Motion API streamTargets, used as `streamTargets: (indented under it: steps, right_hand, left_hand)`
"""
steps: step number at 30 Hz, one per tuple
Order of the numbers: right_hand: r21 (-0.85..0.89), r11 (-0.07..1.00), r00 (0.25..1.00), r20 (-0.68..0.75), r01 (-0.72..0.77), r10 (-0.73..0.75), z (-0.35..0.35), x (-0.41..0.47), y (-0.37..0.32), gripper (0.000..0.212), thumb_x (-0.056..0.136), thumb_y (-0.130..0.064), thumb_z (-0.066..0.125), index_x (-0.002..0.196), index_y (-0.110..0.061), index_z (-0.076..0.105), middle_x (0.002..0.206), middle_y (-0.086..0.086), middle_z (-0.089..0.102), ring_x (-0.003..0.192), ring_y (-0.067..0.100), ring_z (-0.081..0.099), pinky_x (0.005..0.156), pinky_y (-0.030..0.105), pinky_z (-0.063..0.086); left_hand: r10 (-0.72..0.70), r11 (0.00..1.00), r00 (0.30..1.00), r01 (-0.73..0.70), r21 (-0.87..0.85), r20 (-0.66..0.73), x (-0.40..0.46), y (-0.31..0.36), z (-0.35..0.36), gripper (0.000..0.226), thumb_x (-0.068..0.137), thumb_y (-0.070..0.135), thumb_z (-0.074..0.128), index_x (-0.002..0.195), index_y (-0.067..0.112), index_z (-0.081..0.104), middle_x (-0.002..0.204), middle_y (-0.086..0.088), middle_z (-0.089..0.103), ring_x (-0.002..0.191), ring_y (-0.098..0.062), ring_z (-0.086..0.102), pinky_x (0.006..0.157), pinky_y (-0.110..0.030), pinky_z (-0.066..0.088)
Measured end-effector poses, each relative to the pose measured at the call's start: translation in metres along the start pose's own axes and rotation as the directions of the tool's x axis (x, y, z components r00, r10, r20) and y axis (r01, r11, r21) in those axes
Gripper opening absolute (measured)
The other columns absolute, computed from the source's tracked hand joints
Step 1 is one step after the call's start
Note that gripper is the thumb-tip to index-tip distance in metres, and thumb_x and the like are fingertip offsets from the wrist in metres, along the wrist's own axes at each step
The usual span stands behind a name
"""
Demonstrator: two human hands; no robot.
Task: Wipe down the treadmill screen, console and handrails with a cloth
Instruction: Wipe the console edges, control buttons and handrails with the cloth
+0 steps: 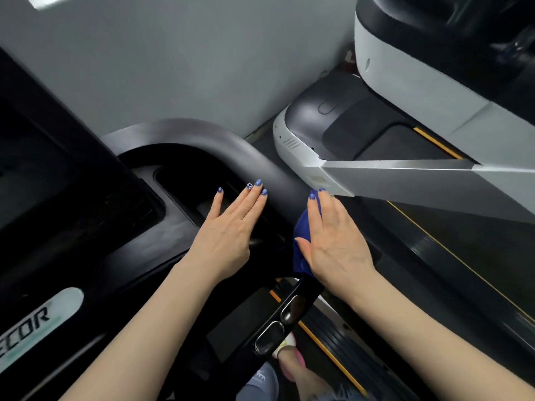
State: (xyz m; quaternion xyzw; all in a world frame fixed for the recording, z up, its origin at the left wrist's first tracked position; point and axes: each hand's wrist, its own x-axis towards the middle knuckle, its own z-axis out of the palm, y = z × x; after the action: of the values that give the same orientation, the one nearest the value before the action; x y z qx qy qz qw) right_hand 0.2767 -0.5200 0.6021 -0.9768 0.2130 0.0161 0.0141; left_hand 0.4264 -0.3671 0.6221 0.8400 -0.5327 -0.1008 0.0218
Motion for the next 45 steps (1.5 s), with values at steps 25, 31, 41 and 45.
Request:
streamTargets:
  steps: [25, 31, 41, 45]
  right_hand:
    - [-0.025, 1.000, 0.999, -0.042, 0.015, -0.016, -0.002, 0.085, -0.054, 0.085, 0.086, -0.040, 0.066, 0.145, 0.010, 0.031, 0.148, 0.031, 0.033, 0.134, 0.045, 0.037, 0.112, 0.047, 0.034]
    - [-0.070, 0.994, 0.996, -0.017, 0.082, -0.083, 0.000, 0.080, -0.049, 0.085, 0.084, -0.036, 0.067, 0.145, 0.011, 0.031, 0.149, 0.032, 0.032, 0.136, 0.045, 0.035, 0.113, 0.048, 0.034]
    - [-0.149, 0.942, 0.944, -0.096, 0.300, -0.315, 0.012, 0.103, -0.055, 0.073, 0.095, -0.020, 0.046, 0.150, 0.007, 0.007, 0.158, 0.024, 0.010, 0.148, 0.040, 0.010, 0.119, 0.048, 0.019]
    - [-0.217, 0.856, 0.848, -0.160, 0.468, -0.504, 0.011, 0.117, -0.050, 0.058, 0.088, -0.020, 0.044, 0.140, 0.005, 0.044, 0.151, 0.019, 0.040, 0.138, 0.042, 0.037, 0.114, 0.048, 0.027]
  left_hand:
    - [-0.298, 0.951, 0.951, 0.303, 0.061, -0.076, -0.063, -0.080, -0.014, 0.063, 0.100, 0.043, 0.009, 0.156, 0.015, 0.000, 0.164, 0.000, -0.007, 0.150, -0.012, -0.012, 0.121, -0.035, -0.010]
    - [-0.278, 0.936, 0.953, 0.298, 0.186, -0.123, -0.069, -0.086, -0.012, 0.067, 0.098, 0.045, 0.011, 0.153, 0.009, 0.022, 0.162, -0.006, 0.019, 0.149, -0.018, 0.014, 0.121, -0.041, -0.001]
    - [-0.219, 0.933, 0.961, 0.256, 0.253, -0.168, -0.072, -0.092, -0.011, 0.059, 0.098, 0.036, 0.026, 0.145, 0.004, 0.043, 0.153, -0.011, 0.043, 0.141, -0.024, 0.040, 0.118, -0.048, 0.010]
    - [-0.216, 0.927, 0.959, 0.261, 0.271, -0.186, -0.075, -0.095, -0.011, 0.058, 0.098, 0.034, 0.027, 0.145, 0.004, 0.045, 0.152, -0.011, 0.043, 0.142, -0.023, 0.038, 0.119, -0.046, 0.005]
